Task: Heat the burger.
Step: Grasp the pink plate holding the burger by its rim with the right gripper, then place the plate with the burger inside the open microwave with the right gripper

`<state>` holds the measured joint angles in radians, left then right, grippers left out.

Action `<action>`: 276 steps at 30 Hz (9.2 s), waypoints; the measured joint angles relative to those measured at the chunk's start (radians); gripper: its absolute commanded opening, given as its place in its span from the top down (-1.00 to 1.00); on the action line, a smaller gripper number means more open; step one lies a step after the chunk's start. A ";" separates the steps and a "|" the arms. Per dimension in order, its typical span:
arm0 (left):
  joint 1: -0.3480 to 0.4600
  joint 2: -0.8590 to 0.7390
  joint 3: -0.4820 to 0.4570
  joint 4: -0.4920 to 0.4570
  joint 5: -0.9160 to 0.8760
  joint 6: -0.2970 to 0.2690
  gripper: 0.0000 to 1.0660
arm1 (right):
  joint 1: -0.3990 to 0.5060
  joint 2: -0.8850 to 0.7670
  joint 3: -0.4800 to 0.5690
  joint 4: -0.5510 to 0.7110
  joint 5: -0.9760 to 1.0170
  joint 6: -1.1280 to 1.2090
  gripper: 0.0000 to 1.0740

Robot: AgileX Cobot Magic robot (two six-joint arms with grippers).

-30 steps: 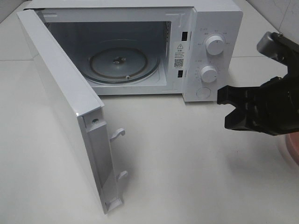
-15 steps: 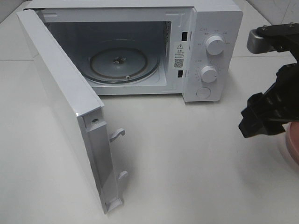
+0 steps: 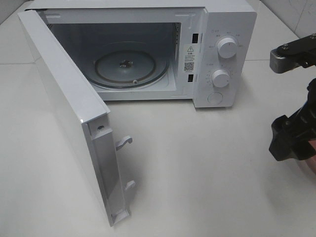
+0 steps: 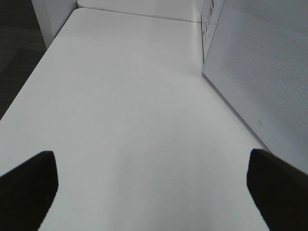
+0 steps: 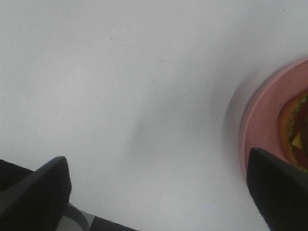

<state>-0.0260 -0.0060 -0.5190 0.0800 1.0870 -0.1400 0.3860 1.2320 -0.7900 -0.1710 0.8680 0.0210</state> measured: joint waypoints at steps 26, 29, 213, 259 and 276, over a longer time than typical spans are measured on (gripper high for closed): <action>0.000 0.000 0.000 0.000 0.000 0.000 -0.87 | -0.330 0.240 0.059 -0.017 -0.181 0.054 -0.59; 0.000 0.000 0.000 0.000 0.000 0.000 -0.87 | -0.351 0.278 0.060 -0.018 -0.220 0.055 -0.57; 0.000 0.000 0.000 0.000 0.000 0.000 -0.87 | 0.870 -0.063 0.154 -0.395 0.128 0.071 1.00; 0.000 0.000 0.000 0.000 0.000 0.000 -0.87 | 0.382 -0.063 0.159 -0.190 -0.332 -1.082 0.97; 0.000 0.000 0.000 0.000 0.000 0.000 -0.87 | 0.201 -0.059 0.159 0.037 -0.363 -1.540 0.97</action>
<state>-0.0260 -0.0060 -0.5190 0.0800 1.0870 -0.1400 0.5870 1.1730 -0.6310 -0.1340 0.5050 -1.5190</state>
